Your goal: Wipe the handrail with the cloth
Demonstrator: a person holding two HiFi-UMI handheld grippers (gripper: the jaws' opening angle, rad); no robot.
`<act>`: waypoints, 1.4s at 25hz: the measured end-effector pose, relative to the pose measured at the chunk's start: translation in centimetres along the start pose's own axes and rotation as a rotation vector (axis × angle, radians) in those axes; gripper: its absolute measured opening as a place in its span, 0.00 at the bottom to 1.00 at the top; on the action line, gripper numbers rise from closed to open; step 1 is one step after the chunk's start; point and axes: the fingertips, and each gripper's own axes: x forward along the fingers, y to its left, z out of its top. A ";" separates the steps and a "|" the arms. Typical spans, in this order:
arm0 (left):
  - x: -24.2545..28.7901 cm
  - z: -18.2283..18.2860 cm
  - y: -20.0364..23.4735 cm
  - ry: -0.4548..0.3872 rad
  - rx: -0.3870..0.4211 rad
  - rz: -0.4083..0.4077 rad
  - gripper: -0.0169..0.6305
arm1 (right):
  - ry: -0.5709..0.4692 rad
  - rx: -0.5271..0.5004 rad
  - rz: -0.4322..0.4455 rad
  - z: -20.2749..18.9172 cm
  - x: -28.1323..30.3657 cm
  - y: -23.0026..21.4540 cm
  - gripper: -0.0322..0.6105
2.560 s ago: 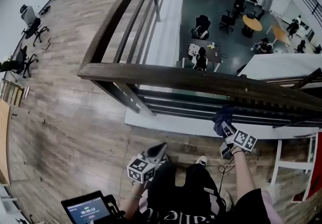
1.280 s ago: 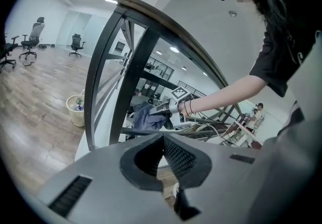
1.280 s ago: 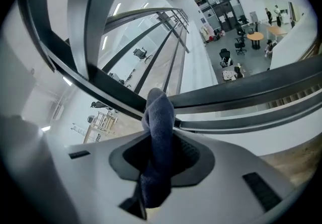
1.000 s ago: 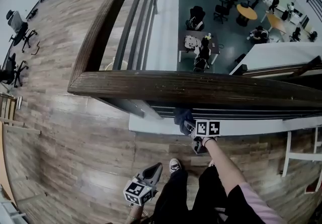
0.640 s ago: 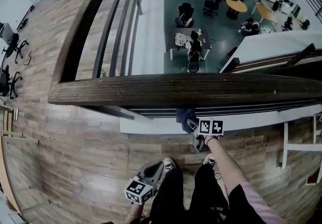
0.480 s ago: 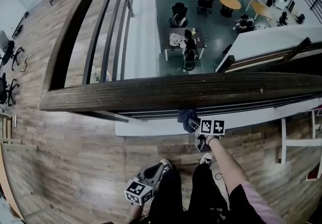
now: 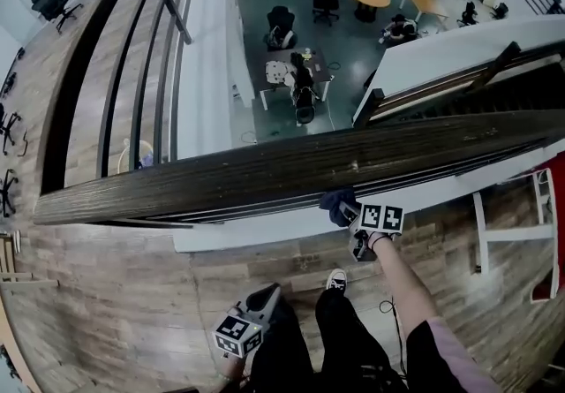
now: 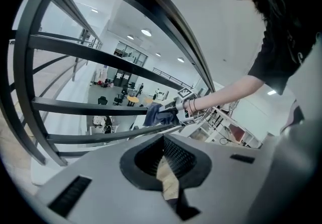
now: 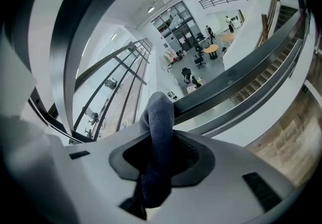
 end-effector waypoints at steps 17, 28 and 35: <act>15.6 2.5 -10.7 0.059 0.016 -0.042 0.03 | -0.091 0.098 -0.110 10.9 -12.0 -22.4 0.20; 18.3 4.6 -11.7 0.052 -0.020 0.021 0.03 | -0.168 0.177 -0.237 15.6 -18.6 -33.0 0.20; 16.2 4.5 -11.7 0.059 -0.025 0.069 0.03 | -0.197 0.219 -0.256 16.2 -20.1 -34.2 0.20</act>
